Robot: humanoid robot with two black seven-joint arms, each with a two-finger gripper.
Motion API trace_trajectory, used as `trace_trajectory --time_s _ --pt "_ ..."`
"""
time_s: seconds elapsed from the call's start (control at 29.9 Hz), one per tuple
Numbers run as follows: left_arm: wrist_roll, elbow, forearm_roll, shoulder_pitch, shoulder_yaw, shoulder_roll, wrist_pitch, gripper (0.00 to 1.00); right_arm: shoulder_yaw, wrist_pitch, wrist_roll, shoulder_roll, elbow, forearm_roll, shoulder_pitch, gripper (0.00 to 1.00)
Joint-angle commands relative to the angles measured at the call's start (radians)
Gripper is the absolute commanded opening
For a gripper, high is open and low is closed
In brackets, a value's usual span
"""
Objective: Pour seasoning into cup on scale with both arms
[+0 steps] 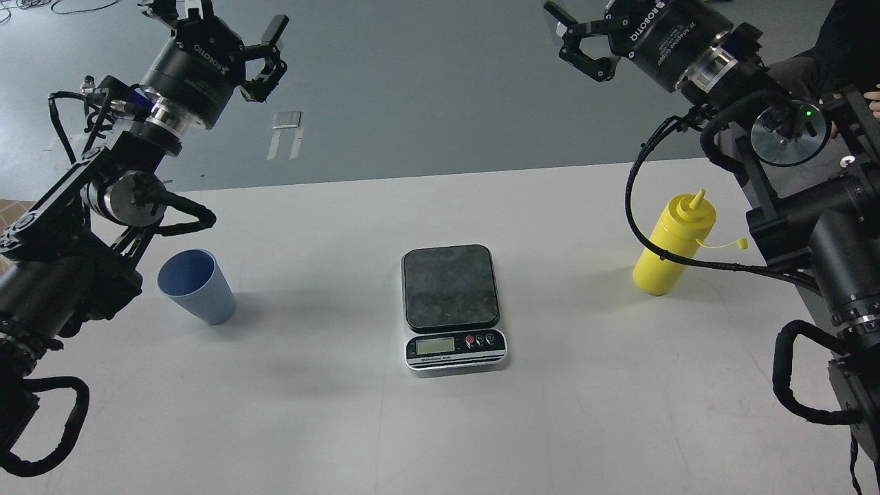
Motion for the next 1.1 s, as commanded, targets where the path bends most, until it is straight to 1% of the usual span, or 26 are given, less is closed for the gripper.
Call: trace_trajectory --time_s 0.0,0.47,1.07 --pt "0.009 0.007 0.000 -0.002 -0.003 -0.004 0.000 0.98 0.001 0.000 0.000 0.000 0.000 0.000 0.000 1.00" --pt "-0.005 0.007 0.000 -0.002 -0.005 -0.002 0.000 0.98 0.001 0.000 0.000 0.000 0.000 0.000 0.000 1.00" --pt "-0.005 0.007 0.000 -0.002 -0.005 -0.002 0.000 0.98 -0.001 0.000 0.000 0.000 0.001 0.000 0.000 1.00"
